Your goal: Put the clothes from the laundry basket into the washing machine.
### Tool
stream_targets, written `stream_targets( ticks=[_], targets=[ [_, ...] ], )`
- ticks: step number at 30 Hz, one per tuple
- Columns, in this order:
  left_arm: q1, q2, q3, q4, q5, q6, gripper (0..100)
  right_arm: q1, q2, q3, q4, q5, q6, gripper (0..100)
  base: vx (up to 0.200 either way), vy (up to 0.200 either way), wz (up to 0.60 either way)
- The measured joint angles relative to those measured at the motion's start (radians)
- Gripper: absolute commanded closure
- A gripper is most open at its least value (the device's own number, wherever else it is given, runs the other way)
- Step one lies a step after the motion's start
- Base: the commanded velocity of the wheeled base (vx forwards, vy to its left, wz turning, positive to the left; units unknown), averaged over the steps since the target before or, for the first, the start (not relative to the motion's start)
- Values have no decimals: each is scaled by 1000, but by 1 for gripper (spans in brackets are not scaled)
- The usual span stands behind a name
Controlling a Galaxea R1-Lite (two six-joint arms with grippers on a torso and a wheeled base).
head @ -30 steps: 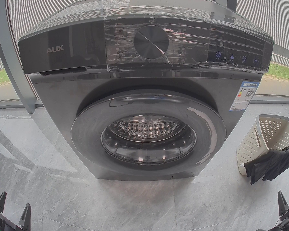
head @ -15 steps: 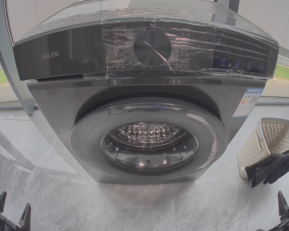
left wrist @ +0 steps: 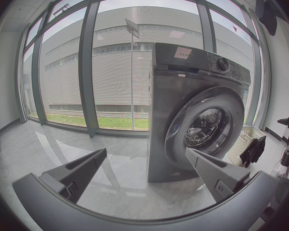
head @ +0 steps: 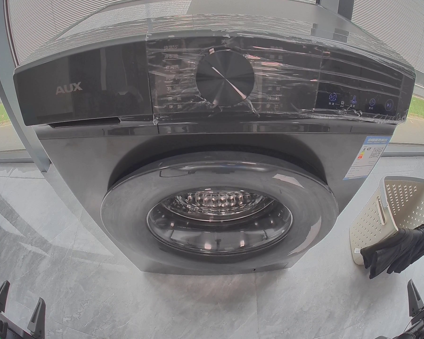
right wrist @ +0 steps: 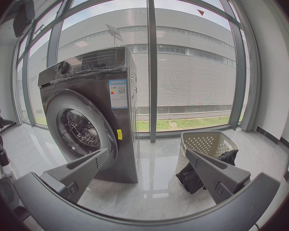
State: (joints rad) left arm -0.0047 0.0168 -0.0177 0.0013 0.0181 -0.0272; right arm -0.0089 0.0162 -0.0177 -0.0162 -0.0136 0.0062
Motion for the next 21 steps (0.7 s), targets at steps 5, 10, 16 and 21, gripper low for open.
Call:
stream_targets(
  ticks=[5,10,16,21],
  targets=[
    [0,0,0,-1,0,0,0,-1,0,0,2,3,-5,0,0,0,0],
    [0,0,0,-1,0,-1,0,-1,0,0,-4,9,-2,0,0,0,0],
    [0,0,0,0,0,-1,0,0,0,-24,-44,32,11,0,0,0,0],
    [0,0,0,-1,0,-1,0,6,6,-164,38,129,21,0,0,0,0]
  ],
)
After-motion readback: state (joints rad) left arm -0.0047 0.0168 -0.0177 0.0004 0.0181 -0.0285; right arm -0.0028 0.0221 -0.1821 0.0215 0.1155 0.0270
